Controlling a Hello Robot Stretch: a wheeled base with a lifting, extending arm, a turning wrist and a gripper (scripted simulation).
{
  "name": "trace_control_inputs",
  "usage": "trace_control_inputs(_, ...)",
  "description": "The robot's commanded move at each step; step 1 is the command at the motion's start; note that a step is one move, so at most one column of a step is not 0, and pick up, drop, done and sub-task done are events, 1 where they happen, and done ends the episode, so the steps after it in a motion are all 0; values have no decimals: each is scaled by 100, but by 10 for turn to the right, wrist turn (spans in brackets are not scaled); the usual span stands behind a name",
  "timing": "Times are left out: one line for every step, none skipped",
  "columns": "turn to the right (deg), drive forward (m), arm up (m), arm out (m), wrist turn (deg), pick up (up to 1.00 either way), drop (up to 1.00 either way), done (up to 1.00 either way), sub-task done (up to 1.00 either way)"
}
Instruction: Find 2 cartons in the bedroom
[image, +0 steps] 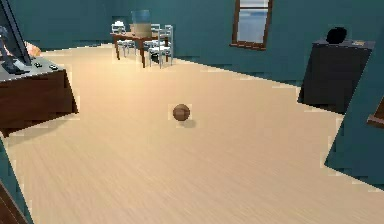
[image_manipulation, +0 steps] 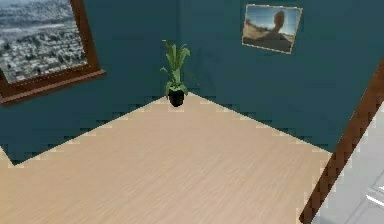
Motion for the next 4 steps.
trace_control_inputs(60,0,0,0,0,0,0,0,0)
trace_control_inputs(0,60,0,0,0,0,0,0,0)
trace_control_inputs(-390,0,0,0,0,0,0,0,0)
trace_control_inputs(0,100,0,0,0,0,0,0,0)
